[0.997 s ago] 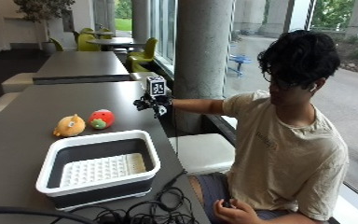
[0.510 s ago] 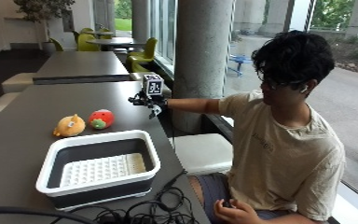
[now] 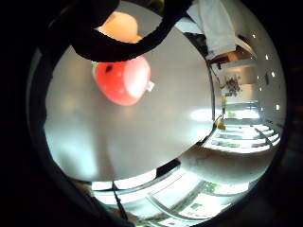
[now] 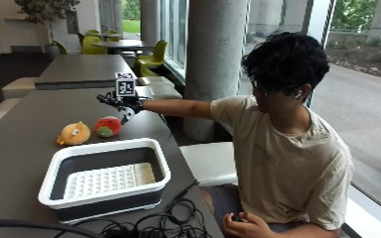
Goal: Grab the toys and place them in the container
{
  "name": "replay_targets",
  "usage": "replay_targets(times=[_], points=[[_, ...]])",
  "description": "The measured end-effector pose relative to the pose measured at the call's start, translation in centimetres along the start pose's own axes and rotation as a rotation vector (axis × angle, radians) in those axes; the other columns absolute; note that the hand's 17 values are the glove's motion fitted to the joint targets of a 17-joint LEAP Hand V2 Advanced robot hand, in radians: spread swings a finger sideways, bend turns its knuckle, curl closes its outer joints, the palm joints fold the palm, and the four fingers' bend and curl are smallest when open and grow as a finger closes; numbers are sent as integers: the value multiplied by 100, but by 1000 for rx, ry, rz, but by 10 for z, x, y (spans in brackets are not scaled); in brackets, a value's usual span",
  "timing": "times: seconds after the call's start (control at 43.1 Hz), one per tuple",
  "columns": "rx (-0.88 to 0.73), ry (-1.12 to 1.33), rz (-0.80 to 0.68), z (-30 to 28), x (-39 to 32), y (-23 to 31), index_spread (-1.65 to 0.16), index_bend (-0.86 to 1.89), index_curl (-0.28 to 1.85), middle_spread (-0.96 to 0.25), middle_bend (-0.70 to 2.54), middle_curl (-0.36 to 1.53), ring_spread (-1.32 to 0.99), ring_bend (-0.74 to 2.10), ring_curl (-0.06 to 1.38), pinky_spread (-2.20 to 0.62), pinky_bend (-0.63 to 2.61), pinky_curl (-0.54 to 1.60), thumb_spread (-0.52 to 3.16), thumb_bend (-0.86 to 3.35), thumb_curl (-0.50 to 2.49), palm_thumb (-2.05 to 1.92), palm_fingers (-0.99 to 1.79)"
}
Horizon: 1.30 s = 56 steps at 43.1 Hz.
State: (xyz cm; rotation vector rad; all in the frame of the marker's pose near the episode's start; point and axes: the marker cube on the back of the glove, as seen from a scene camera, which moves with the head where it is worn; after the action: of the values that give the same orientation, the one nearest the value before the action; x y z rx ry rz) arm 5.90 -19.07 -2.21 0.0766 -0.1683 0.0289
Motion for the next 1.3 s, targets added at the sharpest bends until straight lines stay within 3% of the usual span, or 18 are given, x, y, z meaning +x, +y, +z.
replay_targets(times=[0.278,0.417,0.51,0.626,0.719,0.765,0.835,0.881,0.927,0.95,0.974,0.997,1.066,1.159,1.252,1.298], points=[[-102,187,27,11,43,-117,-26,-5,1,-1,7,15,-3,32,26,-2,118,40,119,-3,19,-3,-49],[-152,86,104,37,54,-161,-26,-5,0,-1,8,15,-2,32,28,-2,119,40,118,-2,20,-1,-50],[-222,-34,64,58,52,-183,-26,-6,0,0,8,15,-2,32,29,-1,121,40,119,-1,22,1,-48],[-391,48,320,74,-8,-177,-26,-5,0,3,3,13,0,31,30,2,132,42,120,0,24,6,-50],[-501,-113,379,91,-36,-171,-26,-3,0,5,1,12,2,30,30,3,140,43,121,1,26,11,-51],[-459,-133,349,90,-35,-173,-26,-1,0,6,-1,10,3,33,31,4,144,44,124,5,27,18,-47],[-286,-49,267,80,-9,-180,-28,11,3,8,13,12,3,45,34,4,130,41,132,14,32,33,-14],[-184,-18,230,77,24,-184,-29,23,6,2,28,16,-7,65,38,-6,118,36,137,20,35,43,36],[-124,-41,188,71,38,-185,-29,18,5,-2,33,17,-14,76,38,-15,118,34,137,25,38,52,61],[-100,-60,160,65,39,-183,-30,18,6,0,24,15,-12,68,34,-10,112,30,140,23,37,48,33],[-73,-77,124,58,40,-182,-30,21,9,-5,36,20,-19,85,45,-21,118,36,131,26,42,58,73],[-45,-88,82,49,42,-180,-30,22,7,-7,38,19,-21,87,43,-24,114,32,127,26,44,61,83],[23,-133,-23,17,24,-168,-31,25,8,-13,45,22,-28,92,45,-30,108,32,118,27,48,66,95],[87,-256,-51,-27,-33,-141,-32,29,11,-19,52,26,-34,97,51,-34,106,35,107,26,53,69,98],[130,-179,-52,-68,-70,-110,-33,32,13,-24,59,29,-39,100,55,-36,104,36,98,25,58,70,101],[146,-188,-120,-85,-96,-96,-34,34,14,-26,62,31,-41,100,56,-37,104,37,94,24,60,70,100]])
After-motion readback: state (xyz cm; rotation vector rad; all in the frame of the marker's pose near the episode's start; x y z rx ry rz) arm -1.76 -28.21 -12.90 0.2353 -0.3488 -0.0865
